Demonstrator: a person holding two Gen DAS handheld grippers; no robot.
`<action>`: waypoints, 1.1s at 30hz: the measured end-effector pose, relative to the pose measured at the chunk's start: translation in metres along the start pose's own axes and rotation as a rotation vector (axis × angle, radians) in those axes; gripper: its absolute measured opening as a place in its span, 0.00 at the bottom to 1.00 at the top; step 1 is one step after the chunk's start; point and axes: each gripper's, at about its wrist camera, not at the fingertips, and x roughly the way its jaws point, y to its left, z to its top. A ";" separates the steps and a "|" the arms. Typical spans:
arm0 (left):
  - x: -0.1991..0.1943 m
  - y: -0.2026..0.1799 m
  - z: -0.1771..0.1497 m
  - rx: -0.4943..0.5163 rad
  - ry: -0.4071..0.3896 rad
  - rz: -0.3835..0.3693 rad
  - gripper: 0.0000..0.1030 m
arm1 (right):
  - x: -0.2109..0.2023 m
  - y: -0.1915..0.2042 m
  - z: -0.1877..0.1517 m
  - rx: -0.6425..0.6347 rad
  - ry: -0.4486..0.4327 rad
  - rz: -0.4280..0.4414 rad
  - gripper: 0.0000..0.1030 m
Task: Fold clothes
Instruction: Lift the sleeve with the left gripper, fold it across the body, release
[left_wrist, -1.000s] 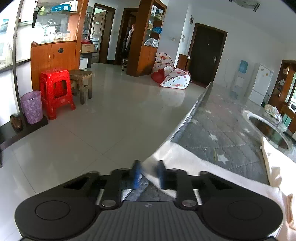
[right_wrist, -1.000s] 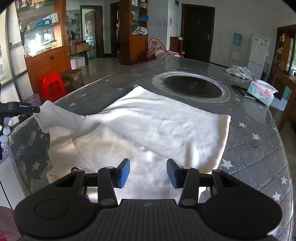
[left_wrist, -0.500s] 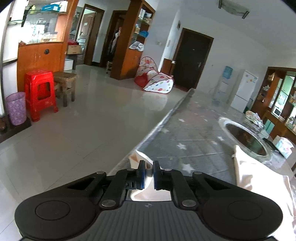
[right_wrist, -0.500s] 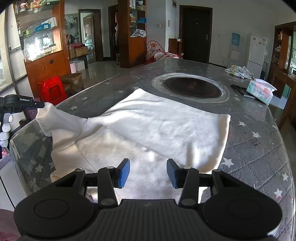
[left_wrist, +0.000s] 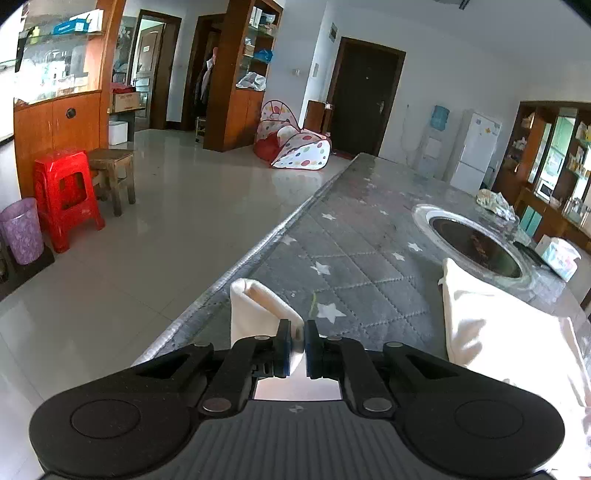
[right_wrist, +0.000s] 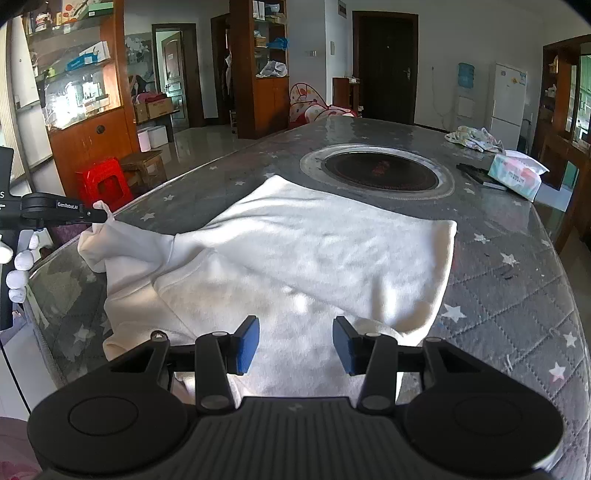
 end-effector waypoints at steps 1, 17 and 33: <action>0.001 -0.003 0.000 0.008 0.001 0.003 0.07 | 0.000 0.000 -0.001 0.003 0.000 0.001 0.43; 0.008 -0.048 -0.004 0.171 0.007 0.044 0.07 | 0.001 -0.006 -0.007 0.030 -0.006 0.012 0.43; 0.008 -0.081 -0.006 0.260 -0.002 0.028 0.07 | -0.001 -0.010 -0.011 0.050 -0.021 0.016 0.43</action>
